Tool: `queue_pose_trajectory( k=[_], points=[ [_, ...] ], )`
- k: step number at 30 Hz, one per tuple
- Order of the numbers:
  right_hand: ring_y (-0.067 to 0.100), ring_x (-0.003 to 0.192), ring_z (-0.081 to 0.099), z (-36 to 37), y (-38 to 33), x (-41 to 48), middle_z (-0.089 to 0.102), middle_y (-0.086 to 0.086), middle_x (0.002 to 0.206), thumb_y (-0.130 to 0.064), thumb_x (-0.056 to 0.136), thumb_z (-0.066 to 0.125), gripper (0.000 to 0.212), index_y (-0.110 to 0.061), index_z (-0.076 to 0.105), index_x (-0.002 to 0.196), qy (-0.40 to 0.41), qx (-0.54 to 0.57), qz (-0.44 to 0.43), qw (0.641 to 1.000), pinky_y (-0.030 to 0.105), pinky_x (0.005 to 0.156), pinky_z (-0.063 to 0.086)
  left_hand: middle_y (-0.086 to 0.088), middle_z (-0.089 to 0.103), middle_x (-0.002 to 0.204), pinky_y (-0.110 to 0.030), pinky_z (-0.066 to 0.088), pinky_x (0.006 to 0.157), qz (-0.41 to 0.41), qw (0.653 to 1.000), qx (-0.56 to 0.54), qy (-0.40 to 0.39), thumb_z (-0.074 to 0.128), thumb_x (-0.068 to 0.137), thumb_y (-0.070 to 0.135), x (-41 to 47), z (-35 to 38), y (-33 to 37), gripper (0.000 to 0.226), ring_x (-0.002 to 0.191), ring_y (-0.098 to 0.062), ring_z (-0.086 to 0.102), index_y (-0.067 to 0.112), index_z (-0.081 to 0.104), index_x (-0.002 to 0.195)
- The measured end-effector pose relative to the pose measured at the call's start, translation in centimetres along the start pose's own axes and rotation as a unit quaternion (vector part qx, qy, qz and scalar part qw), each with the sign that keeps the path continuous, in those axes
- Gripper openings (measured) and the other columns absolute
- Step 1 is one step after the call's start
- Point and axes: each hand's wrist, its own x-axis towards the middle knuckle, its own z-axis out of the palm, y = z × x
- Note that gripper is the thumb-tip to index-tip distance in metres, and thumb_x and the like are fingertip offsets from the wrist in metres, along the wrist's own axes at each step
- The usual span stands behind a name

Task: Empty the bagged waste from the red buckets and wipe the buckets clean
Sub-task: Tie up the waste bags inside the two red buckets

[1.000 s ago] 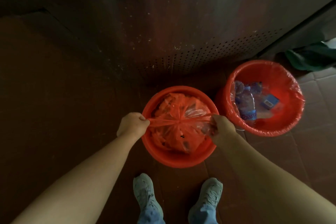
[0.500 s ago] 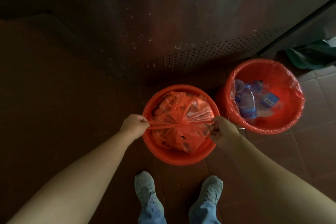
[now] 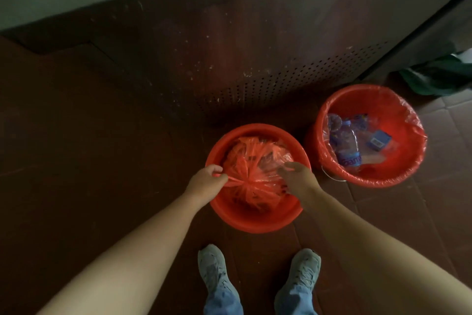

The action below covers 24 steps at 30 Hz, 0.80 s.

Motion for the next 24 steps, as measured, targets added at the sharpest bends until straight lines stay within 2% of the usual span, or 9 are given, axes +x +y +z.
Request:
queue_pose_trajectory(
  k=[3,6,8,10,11,13,15,20,24],
  points=[
    [0.001,0.056,0.056,-0.5,-0.5,-1.4,0.055,-0.021,0.062,-0.050,0.094,0.061,0.024,-0.043,0.049,0.074,0.023,-0.085,-0.047,0.995,0.019,0.047,0.039,-0.003,0.053,0.146,-0.039,0.044,0.109,0.014,0.999,0.049,0.018,0.059,0.091,0.043,-1.1,0.6,1.4,0.059,0.131,-0.024,0.053,0.029,0.048,0.148],
    [-0.001,0.051,0.053,-1.6,-1.0,-2.4,0.055,-0.020,0.059,-0.044,0.097,0.057,0.021,-0.034,0.053,0.079,0.035,-0.134,-0.071,0.988,0.015,0.045,0.035,-0.003,0.050,0.148,-0.042,0.043,0.111,0.037,0.994,0.102,0.028,0.057,0.091,0.046,-2.3,1.3,3.1,0.061,0.134,-0.025,0.050,0.029,0.046,0.148],
    [0.006,0.073,0.061,-2.8,-1.2,-3.1,0.063,-0.015,0.083,-0.036,0.099,0.057,0.007,-0.031,0.061,0.101,0.027,-0.161,-0.070,0.984,0.020,0.060,0.041,-0.004,0.055,0.143,-0.040,0.045,0.108,0.046,0.993,0.108,0.017,0.058,0.092,0.044,-3.4,1.8,4.4,0.058,0.129,-0.023,0.054,0.028,0.048,0.147],
    [0.024,0.100,0.065,-4.3,-1.5,-4.2,0.068,0.002,0.108,-0.029,0.099,0.057,0.024,-0.019,0.065,0.119,0.023,-0.161,-0.053,0.985,0.025,0.079,0.044,-0.004,0.058,0.140,-0.036,0.046,0.106,0.057,0.992,0.110,0.009,0.060,0.093,0.040,-4.5,2.5,5.7,0.055,0.125,-0.022,0.057,0.027,0.050,0.145],
    [0.027,0.102,0.064,-5.2,-1.6,-4.7,0.067,0.006,0.108,-0.028,0.098,0.057,0.023,-0.018,0.067,0.116,0.022,-0.160,-0.054,0.985,0.029,0.082,0.045,-0.004,0.058,0.140,-0.034,0.046,0.106,0.063,0.991,0.114,0.009,0.060,0.093,0.038,-5.0,2.8,6.5,0.054,0.124,-0.021,0.058,0.026,0.051,0.145],
    [0.025,0.085,0.060,-7.1,-1.8,-5.7,0.065,0.005,0.093,-0.026,0.097,0.056,0.012,-0.020,0.065,0.094,0.016,-0.181,-0.075,0.981,0.028,0.073,0.044,-0.004,0.058,0.141,-0.032,0.045,0.105,0.067,0.990,0.119,0.015,0.060,0.094,0.036,-5.8,3.6,8.0,0.052,0.125,-0.021,0.058,0.026,0.052,0.145],
    [0.021,0.072,0.058,-9.3,-1.9,-6.4,0.065,0.001,0.079,-0.022,0.097,0.056,0.024,-0.017,0.061,0.074,0.026,-0.196,-0.097,0.975,0.027,0.061,0.039,-0.003,0.057,0.142,-0.030,0.045,0.104,0.069,0.992,0.106,0.020,0.059,0.095,0.034,-6.4,4.6,9.5,0.051,0.126,-0.020,0.057,0.026,0.051,0.145],
    [0.022,0.083,0.061,-15.9,-1.3,-7.7,0.067,0.002,0.086,-0.024,0.097,0.055,0.020,-0.013,0.069,0.087,0.031,-0.219,-0.100,0.970,0.029,0.070,0.040,0.006,0.064,0.120,-0.019,0.046,0.078,0.069,0.995,0.074,0.024,0.056,0.095,0.031,-9.0,8.7,13.4,0.045,0.084,0.000,0.060,0.030,0.053,0.140],
    [0.027,0.088,0.063,-21.7,-0.9,-7.9,0.069,0.005,0.088,-0.027,0.096,0.056,0.021,-0.012,0.067,0.086,0.033,-0.201,-0.092,0.975,0.032,0.076,0.046,-0.001,0.061,0.136,-0.033,0.049,0.102,0.059,0.994,0.087,0.029,0.058,0.094,0.030,-10.5,11.9,18.1,0.046,0.120,-0.021,0.060,0.026,0.055,0.140]
  ],
)
